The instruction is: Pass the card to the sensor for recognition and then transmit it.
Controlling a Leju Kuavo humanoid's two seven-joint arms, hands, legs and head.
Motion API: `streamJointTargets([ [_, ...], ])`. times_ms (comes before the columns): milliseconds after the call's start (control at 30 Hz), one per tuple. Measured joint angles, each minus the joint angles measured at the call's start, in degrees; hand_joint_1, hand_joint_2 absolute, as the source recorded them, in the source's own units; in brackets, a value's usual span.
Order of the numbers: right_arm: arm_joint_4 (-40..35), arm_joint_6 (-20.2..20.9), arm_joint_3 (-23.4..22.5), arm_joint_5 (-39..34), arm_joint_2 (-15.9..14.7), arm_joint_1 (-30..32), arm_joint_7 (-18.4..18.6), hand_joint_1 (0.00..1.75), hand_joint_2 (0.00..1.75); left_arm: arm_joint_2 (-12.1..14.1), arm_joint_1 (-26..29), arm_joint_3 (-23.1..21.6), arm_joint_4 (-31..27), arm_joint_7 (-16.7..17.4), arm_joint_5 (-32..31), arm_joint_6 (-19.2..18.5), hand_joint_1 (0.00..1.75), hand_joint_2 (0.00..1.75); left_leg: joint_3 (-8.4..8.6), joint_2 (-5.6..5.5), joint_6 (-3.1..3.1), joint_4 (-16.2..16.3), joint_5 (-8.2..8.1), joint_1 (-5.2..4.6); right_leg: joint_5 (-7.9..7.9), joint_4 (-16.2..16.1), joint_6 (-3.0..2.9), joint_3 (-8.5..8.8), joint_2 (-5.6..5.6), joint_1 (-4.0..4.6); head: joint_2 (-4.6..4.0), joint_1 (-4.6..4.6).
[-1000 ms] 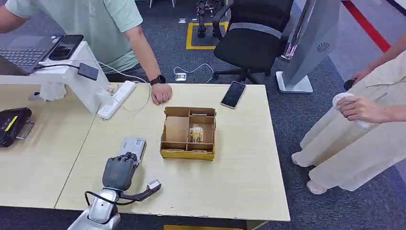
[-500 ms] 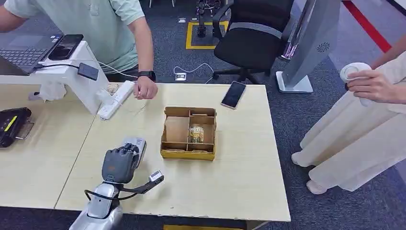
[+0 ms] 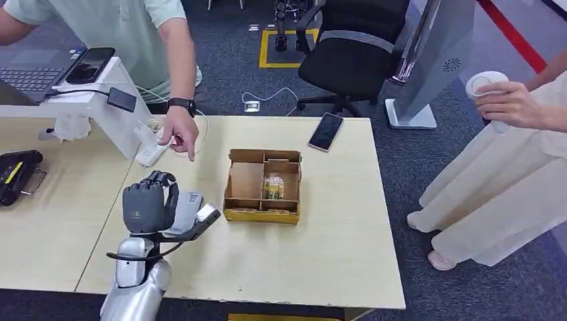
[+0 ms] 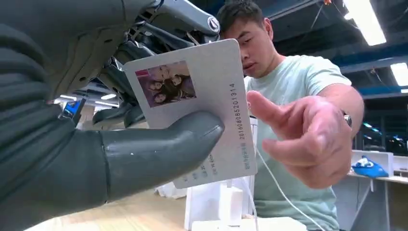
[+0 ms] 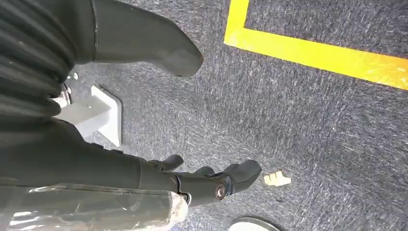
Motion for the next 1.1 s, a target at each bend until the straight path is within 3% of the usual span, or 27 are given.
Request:
streamJointTargets([
  [467,0.0,0.0,0.2,0.8,0.0,0.0,0.5,0.00,1.75,-2.1,-2.6,1.2,-0.3,0.7,0.4,0.0,1.75,1.75,-0.02,0.00,0.00,0.0,0.00,0.00,0.00,0.0,0.00,-0.01,0.00,0.00,0.00,0.00],
  [867,0.0,0.0,0.7,0.9,0.0,0.1,0.9,0.00,1.75,-4.7,-3.6,1.6,-0.3,-3.0,2.7,0.0,1.75,1.75,-0.05,0.00,0.01,0.0,-0.01,-0.01,0.00,0.0,0.00,-0.06,0.01,0.00,0.00,0.00],
  [900,0.0,0.0,0.7,0.9,0.0,0.0,0.9,0.00,1.75,-4.8,-3.6,1.6,-0.3,-3.1,2.8,0.0,0.73,1.75,-0.06,0.00,0.01,0.0,-0.01,-0.01,0.00,0.0,0.00,-0.06,0.01,0.00,0.00,0.00],
  [933,0.0,0.0,0.7,0.9,0.0,0.0,0.9,0.00,1.75,-4.9,-3.6,1.6,-0.3,-3.2,2.8,0.0,0.30,1.75,-0.06,0.01,0.01,0.0,-0.01,-0.01,0.00,0.0,0.00,-0.07,0.01,0.00,0.00,0.00],
  [967,0.0,0.0,0.7,0.9,0.0,0.0,0.9,0.00,1.75,-5.0,-3.6,1.6,-0.3,-3.4,3.0,0.0,0.09,1.75,-0.06,0.01,0.01,0.0,-0.01,-0.01,0.00,0.0,0.00,-0.07,0.01,0.00,0.00,0.00],
  [1000,0.0,0.0,0.7,0.9,0.0,0.0,0.9,0.00,1.75,-5.1,-3.6,1.6,-0.3,-3.7,3.3,0.0,0.00,1.75,-0.07,0.01,0.01,0.0,-0.01,-0.01,0.00,0.0,0.00,-0.08,0.01,0.00,0.00,0.00],
  [1100,0.0,0.0,0.7,0.9,0.0,0.0,0.9,0.00,1.75,-5.4,-3.6,1.6,-0.3,-4.3,3.5,0.0,0.00,1.75,-0.07,0.00,0.01,0.0,-0.01,-0.01,0.00,0.0,0.00,-0.08,0.01,0.00,0.00,-0.02],
])
